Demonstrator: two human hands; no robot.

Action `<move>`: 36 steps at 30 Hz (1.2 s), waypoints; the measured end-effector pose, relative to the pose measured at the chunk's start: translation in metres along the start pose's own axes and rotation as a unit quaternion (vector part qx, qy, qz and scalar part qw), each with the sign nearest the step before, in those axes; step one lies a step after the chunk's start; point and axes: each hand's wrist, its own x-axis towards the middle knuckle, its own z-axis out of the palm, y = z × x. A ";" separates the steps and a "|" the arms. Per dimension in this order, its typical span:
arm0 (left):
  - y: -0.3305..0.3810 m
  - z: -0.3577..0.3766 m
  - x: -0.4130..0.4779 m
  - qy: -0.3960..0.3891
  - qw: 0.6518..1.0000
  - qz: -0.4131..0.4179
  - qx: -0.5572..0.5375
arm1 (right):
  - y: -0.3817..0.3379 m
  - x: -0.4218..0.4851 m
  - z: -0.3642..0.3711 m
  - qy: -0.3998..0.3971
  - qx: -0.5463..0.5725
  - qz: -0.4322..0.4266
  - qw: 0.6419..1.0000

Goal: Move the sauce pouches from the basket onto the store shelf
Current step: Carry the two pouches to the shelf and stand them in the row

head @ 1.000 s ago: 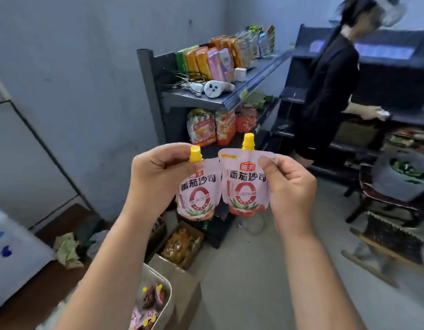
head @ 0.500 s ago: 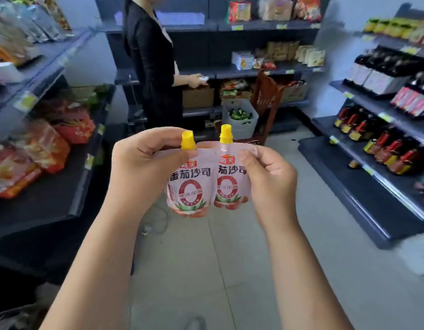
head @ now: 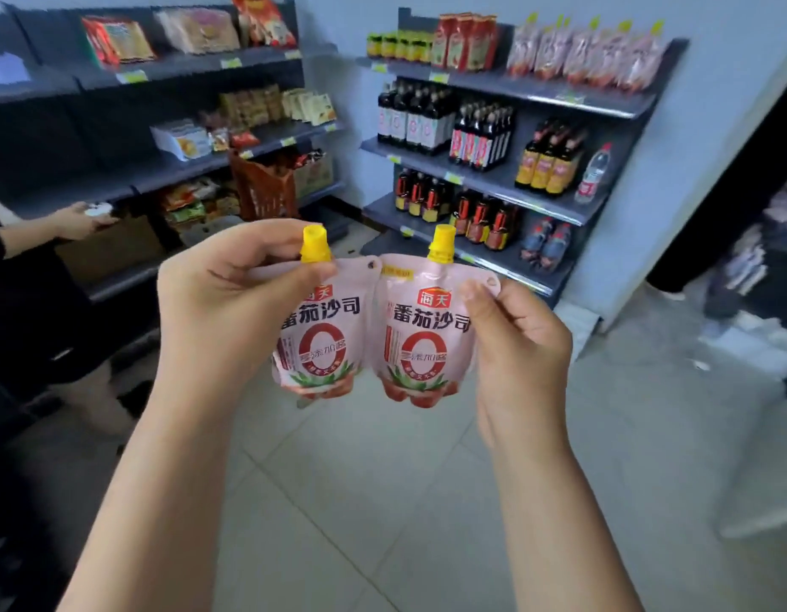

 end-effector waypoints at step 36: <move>-0.017 0.422 0.370 -0.205 0.963 0.102 -0.145 | -0.038 0.464 -0.144 0.137 0.006 -0.095 0.986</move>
